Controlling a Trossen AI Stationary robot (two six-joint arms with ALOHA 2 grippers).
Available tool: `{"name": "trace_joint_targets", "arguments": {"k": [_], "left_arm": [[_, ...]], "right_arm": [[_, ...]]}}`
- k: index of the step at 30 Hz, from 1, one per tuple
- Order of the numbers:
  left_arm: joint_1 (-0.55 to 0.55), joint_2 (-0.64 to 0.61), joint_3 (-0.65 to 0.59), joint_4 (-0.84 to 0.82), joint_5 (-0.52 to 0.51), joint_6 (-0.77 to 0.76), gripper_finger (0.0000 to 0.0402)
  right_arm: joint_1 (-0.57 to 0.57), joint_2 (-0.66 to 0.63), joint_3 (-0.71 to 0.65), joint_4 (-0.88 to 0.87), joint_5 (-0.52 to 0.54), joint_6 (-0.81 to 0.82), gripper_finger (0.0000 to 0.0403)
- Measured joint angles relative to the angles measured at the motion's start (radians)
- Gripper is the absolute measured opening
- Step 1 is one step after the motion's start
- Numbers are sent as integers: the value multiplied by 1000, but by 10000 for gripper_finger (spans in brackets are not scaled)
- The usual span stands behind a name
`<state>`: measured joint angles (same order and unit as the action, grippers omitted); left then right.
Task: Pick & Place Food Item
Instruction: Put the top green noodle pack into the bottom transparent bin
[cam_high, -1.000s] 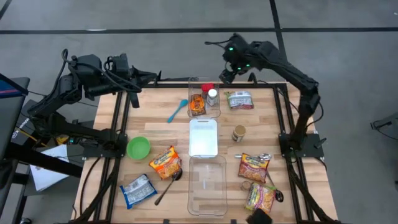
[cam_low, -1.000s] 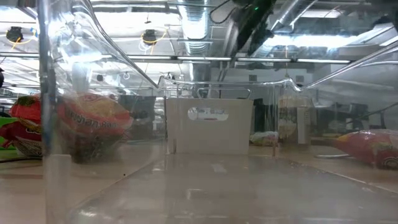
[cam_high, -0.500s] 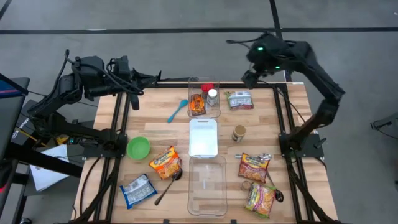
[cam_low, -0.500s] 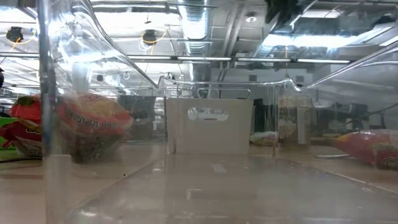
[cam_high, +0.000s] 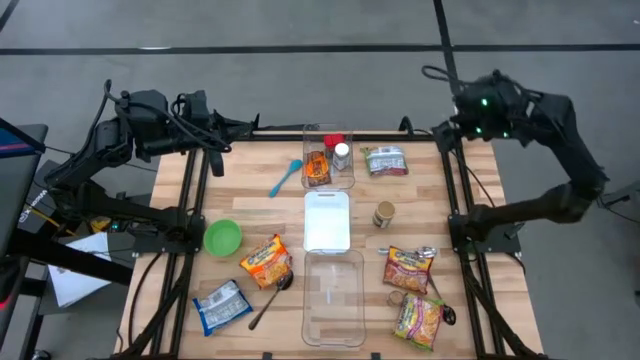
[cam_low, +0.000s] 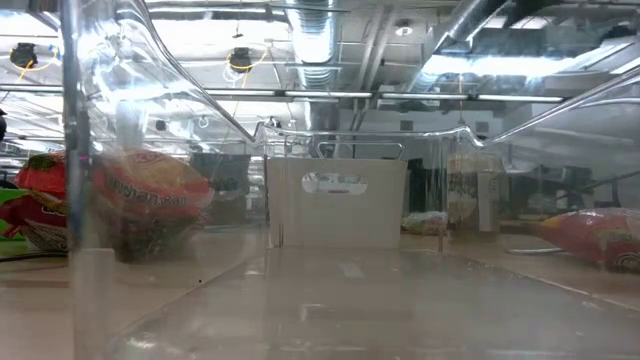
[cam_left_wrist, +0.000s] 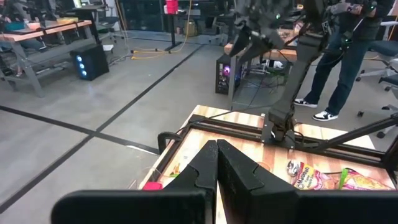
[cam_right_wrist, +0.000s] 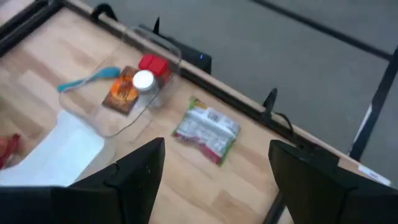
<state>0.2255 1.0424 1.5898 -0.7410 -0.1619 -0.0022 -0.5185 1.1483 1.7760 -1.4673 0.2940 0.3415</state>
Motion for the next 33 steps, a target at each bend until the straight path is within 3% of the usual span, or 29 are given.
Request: {"name": "trace_joint_targets", "arguments": {"k": [6,10,23,27,33], "left_arm": [[0,0,0,1,-17,3,2],[0,0,0,3,-24,3,2],[0,0,0,33,-24,4,2],[0,4,0,51,-25,5,2],[0,16,0,89,-31,23,2]], "right_arm": [[35,-197,-344,255,-14,104,281],[41,-268,-464,325,-32,188,281],[36,-222,-479,327,-21,230,281],[-26,-127,-476,382,-7,202,281],[-103,45,-482,280,-78,93,281]]}}
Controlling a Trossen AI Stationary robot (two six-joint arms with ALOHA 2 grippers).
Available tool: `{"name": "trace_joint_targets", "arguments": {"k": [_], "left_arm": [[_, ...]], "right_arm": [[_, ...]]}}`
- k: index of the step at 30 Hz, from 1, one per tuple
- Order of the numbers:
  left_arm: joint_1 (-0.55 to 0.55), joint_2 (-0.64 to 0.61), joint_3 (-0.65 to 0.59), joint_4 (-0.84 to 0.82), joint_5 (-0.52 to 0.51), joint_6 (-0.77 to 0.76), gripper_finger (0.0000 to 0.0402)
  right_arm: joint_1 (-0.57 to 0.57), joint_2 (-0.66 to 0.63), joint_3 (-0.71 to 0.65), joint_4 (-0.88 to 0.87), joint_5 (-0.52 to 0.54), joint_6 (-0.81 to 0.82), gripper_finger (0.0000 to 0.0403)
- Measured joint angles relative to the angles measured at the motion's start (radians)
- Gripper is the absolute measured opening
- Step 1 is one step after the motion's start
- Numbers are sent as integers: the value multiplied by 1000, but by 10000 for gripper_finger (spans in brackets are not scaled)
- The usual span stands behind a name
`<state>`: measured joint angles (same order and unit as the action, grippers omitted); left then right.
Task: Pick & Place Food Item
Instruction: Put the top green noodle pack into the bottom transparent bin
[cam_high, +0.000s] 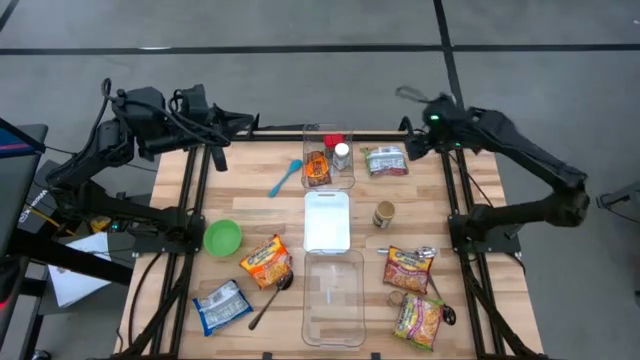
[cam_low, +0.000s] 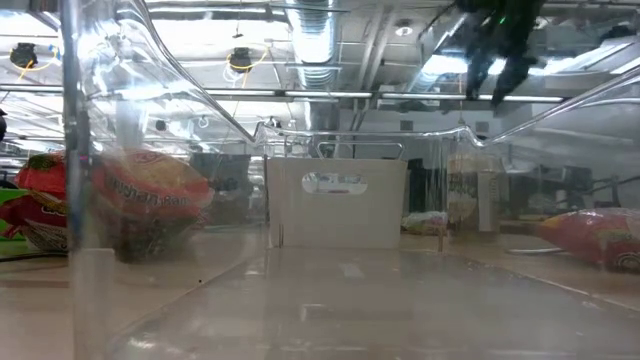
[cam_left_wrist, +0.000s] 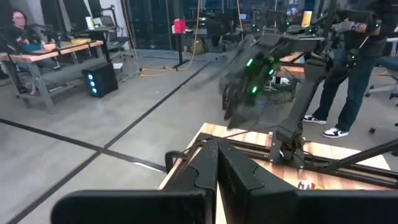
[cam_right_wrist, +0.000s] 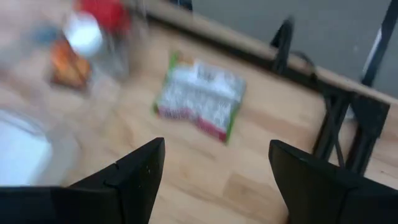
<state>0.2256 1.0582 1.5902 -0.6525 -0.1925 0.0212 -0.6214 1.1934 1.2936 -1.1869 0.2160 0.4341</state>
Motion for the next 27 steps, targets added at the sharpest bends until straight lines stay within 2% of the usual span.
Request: {"name": "trace_joint_targets", "arguments": {"k": [6,11,18,23,27], "left_arm": [[0,12,-1,-6,0,-1,2],[-4,20,-1,-10,1,-3,2],[-12,24,-1,-13,3,-3,2],[-11,25,-1,-13,5,-1,2],[-11,25,-1,-13,5,0,2]], "right_arm": [[-28,142,-45,41,-43,-65,281],[-76,193,-122,93,-95,-82,281],[-137,147,-284,206,-214,-66,281],[-167,112,-378,347,-237,25,281],[-190,145,-416,402,-265,49,281]]}}
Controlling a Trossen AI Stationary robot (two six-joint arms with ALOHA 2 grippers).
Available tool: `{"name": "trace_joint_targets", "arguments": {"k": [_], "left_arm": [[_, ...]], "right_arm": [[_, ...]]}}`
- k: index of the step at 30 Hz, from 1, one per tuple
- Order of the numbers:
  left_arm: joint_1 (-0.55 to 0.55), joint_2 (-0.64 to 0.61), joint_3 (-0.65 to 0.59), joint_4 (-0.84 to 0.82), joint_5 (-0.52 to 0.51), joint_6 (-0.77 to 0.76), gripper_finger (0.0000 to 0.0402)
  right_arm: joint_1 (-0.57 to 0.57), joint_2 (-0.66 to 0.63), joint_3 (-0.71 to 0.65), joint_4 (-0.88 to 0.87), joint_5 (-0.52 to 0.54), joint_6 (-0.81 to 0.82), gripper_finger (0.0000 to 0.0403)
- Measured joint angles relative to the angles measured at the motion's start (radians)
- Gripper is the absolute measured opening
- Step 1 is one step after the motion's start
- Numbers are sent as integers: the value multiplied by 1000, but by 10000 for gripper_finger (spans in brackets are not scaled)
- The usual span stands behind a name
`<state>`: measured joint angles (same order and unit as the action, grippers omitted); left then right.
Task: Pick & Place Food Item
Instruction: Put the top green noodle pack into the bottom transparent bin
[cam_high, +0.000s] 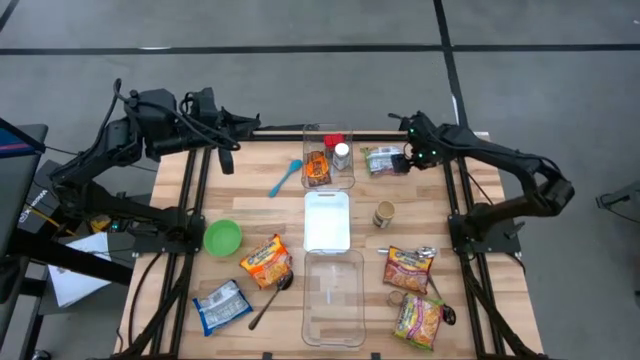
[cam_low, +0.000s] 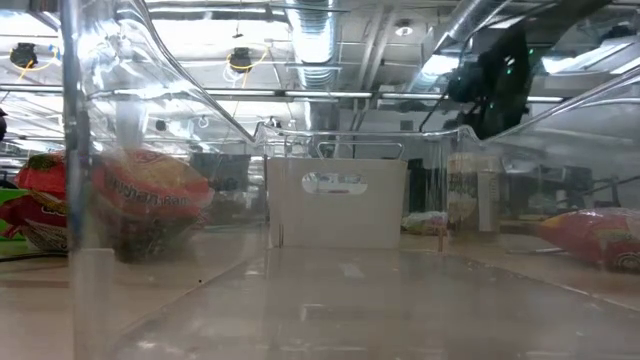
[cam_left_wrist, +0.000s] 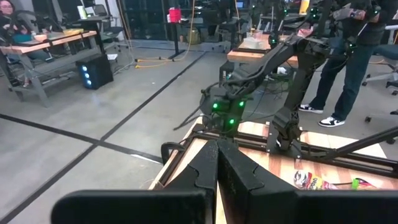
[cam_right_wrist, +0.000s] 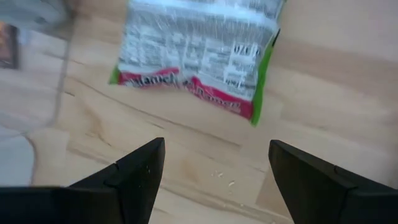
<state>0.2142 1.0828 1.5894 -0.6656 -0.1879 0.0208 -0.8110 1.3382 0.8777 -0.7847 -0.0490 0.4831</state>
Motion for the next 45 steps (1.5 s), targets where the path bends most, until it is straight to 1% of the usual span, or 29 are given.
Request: {"name": "trace_joint_targets", "arguments": {"k": [7,12,19,22,25,30,35,38,39,42,45], "left_arm": [[0,0,0,0,-1,0,2],[0,0,0,1,-4,-2,2],[0,0,0,0,-4,-3,2],[0,0,0,0,-4,-3,2],[0,0,0,0,-4,-3,2],[0,0,0,0,-3,-8,2],[0,0,0,1,-3,-26,2],[0,0,0,1,0,-33,2],[0,0,0,1,0,-33,2],[0,0,0,1,0,-37,2],[0,0,0,1,0,-37,2]], "right_arm": [[-48,82,-43,79,-3,15,281],[-70,135,-46,107,-6,-17,281],[-76,193,-46,113,-7,-128,280],[-84,210,-46,147,-8,-159,269],[-84,226,-46,156,-11,-177,244],[-91,252,-46,187,-66,-207,174],[-94,281,-46,199,-79,-239,81],[-93,265,-46,194,-85,-256,20],[-93,256,-46,188,-85,-260,10],[-94,209,-46,163,-89,-264,9],[-94,129,-46,123,-108,-272,2]]}}
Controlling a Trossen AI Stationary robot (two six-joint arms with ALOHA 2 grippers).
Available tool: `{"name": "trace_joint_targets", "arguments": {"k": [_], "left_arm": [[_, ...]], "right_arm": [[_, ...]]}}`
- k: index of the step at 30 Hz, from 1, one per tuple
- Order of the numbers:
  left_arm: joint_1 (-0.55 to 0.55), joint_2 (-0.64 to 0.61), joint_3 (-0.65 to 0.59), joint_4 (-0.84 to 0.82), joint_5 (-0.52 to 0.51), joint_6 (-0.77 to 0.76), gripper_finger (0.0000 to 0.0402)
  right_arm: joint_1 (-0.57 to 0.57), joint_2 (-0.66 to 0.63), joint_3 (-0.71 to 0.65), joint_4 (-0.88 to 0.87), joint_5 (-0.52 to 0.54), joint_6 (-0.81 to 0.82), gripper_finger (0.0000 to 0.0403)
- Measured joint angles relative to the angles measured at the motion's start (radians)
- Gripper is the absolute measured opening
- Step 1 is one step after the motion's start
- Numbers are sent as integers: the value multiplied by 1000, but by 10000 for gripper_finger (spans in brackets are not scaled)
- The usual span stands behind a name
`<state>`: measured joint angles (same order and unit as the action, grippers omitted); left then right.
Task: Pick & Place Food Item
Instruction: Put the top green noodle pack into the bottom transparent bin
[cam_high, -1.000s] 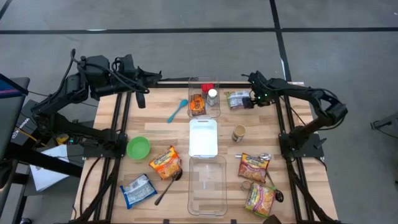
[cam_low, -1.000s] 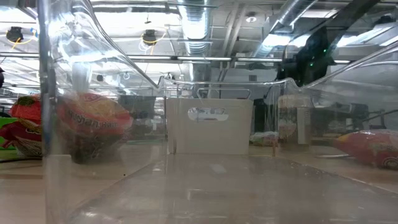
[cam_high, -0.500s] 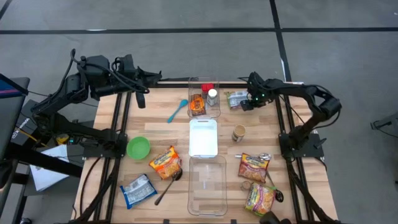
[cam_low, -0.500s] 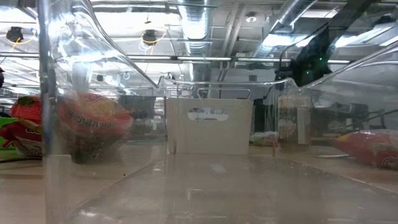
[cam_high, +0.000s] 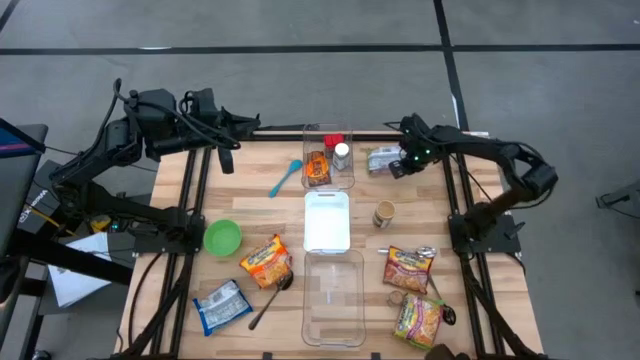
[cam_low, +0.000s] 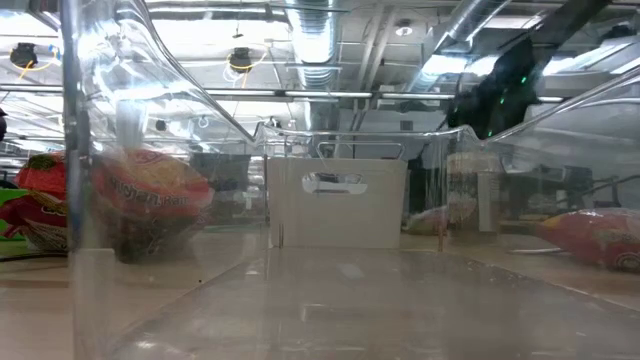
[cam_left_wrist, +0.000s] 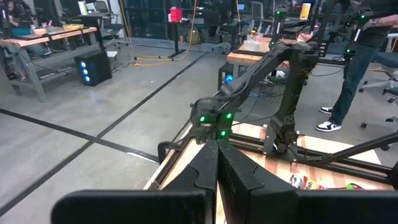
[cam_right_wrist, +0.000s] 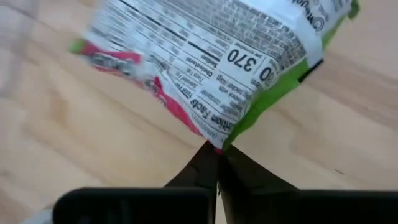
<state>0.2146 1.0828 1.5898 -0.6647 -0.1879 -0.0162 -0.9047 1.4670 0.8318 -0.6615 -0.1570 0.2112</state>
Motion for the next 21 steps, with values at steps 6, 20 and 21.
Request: {"name": "trace_joint_targets", "arguments": {"k": [6,20,21], "left_arm": [[0,0,0,0,0,0,2],[0,30,1,21,-4,8,2],[0,33,1,24,-4,9,2]], "right_arm": [[15,-254,0,-45,-3,21,1],[66,-845,0,-127,-236,320,0],[84,-873,0,-120,-249,354,0]]}}
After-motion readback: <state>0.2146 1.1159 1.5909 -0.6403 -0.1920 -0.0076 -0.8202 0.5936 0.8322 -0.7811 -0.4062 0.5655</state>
